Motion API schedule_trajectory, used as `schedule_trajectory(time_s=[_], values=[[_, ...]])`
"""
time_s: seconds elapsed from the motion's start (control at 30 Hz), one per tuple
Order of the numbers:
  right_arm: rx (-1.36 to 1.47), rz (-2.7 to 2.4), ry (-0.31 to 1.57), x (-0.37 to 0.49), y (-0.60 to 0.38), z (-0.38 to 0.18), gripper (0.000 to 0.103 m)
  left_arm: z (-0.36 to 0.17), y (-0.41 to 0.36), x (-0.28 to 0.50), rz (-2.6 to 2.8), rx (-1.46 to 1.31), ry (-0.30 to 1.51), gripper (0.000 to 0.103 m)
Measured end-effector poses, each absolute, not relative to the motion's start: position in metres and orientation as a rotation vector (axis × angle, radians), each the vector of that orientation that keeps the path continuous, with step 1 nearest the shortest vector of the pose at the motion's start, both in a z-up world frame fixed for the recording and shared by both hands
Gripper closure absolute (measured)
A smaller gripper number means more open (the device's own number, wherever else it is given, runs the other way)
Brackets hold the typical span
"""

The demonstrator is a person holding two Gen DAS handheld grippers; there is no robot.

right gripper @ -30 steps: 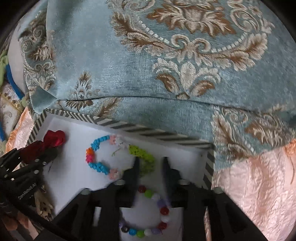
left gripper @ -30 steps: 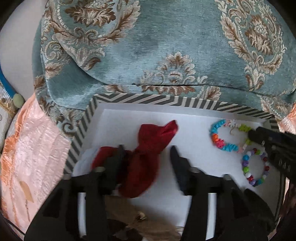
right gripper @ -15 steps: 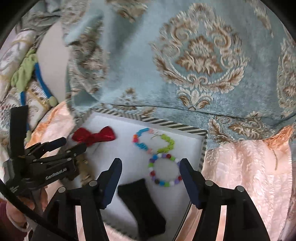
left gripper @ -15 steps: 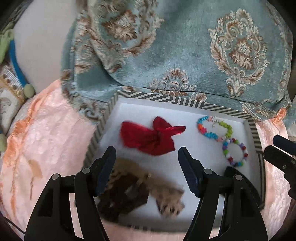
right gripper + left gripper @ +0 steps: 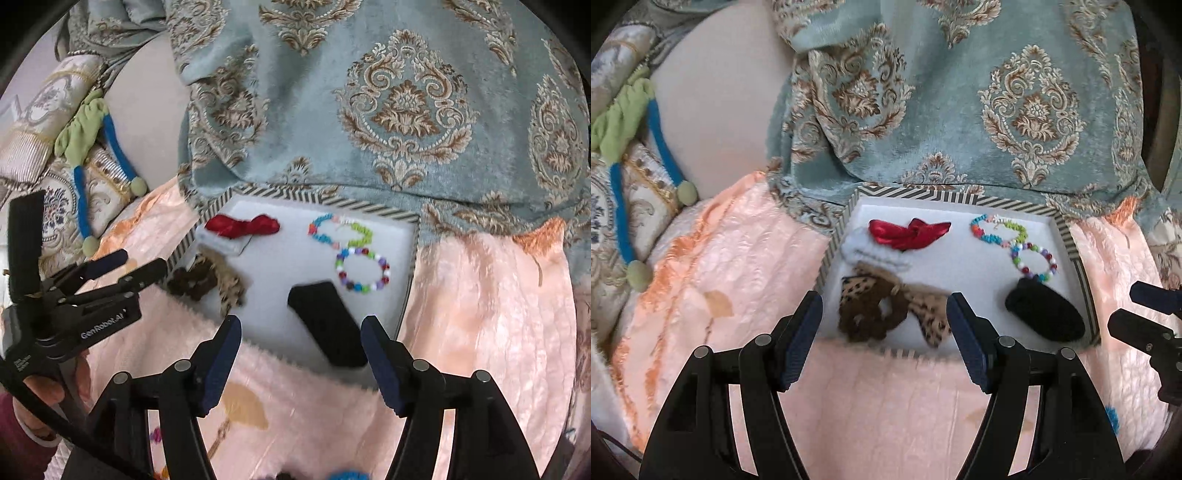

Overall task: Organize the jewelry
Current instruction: 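Withdraw both open grippers from the tray toward the bracelets on the bed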

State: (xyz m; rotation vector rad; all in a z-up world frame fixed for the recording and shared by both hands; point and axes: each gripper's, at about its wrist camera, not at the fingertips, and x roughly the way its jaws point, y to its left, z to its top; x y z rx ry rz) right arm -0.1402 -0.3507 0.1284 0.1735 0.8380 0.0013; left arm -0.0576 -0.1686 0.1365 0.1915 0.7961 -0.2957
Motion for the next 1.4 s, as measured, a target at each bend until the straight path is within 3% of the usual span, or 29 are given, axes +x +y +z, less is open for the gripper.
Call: schedule_trajectory(time_s=[0.6,1.4], values=[[0.144,0.03,0.866,-0.219,-0.315,0.116,0.038,0.132,-0.139,-0.15,-0.267,0.285,0.766,0.033],[0.12,0.008,0.918,-0.264,-0.318,0.101,0.038,0.125,-0.125,-0.192,-0.268,0.322,0.772,0.033]])
